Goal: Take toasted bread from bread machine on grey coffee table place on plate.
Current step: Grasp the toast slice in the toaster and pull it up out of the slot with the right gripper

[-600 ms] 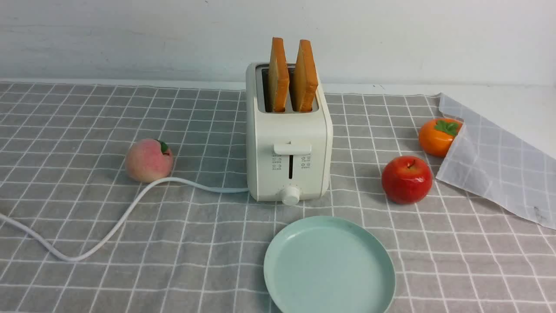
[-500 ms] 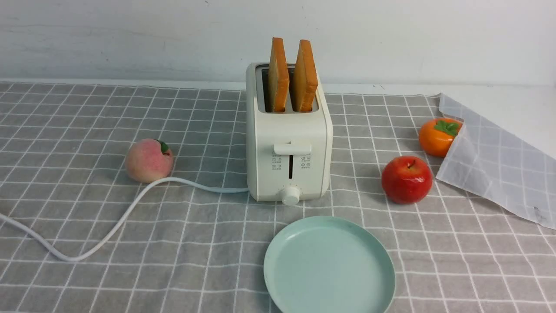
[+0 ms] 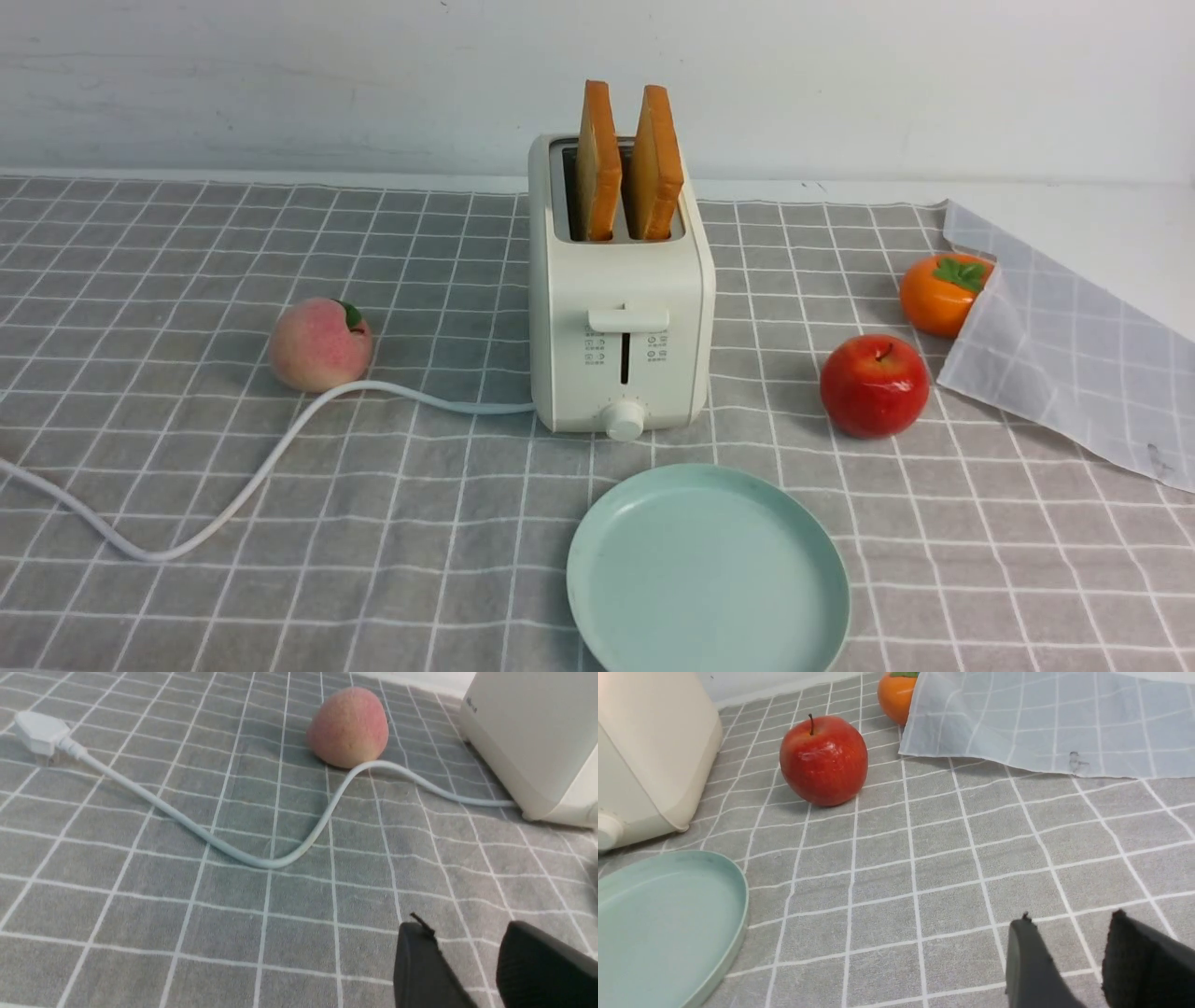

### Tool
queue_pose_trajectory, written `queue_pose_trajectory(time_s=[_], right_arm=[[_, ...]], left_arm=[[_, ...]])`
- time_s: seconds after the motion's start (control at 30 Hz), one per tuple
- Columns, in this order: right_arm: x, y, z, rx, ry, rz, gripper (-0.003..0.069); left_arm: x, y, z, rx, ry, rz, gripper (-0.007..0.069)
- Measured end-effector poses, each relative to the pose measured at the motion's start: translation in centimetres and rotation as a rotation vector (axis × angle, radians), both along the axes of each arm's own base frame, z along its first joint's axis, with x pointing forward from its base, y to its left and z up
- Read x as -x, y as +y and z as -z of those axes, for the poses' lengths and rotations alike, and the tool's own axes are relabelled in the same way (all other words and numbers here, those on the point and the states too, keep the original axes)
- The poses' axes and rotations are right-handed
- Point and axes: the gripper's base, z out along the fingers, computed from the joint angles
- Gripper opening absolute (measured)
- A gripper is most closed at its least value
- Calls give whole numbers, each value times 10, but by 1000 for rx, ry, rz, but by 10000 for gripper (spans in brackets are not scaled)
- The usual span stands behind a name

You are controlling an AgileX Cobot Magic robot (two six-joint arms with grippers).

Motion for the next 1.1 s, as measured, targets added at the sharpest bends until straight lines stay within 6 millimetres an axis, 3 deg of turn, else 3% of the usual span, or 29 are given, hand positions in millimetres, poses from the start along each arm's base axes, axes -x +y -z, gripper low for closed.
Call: queue_pose_trajectory(time_s=[0.37, 0.47, 0.6, 0.8, 1.0, 1.1], right_arm=[[-3, -1, -11, 51, -139, -2, 239], [-3, 0, -23, 68, -267, -7, 239], [-2, 1, -38, 115, -435, -21, 239], [0, 3, -47, 158, -533, -36, 239], [1, 4, -51, 167, -578, -42, 239], [4, 5, -58, 89, -663, -52, 239]], left_arm=[[-1, 0, -5, 3, -59, -6, 242], [-2, 1, -15, 21, -169, -17, 242], [0, 5, -40, 110, -443, -56, 242], [10, 12, -65, 177, -744, -108, 242], [18, 16, -76, 203, -903, -136, 242], [21, 18, -79, 272, -949, -140, 242]])
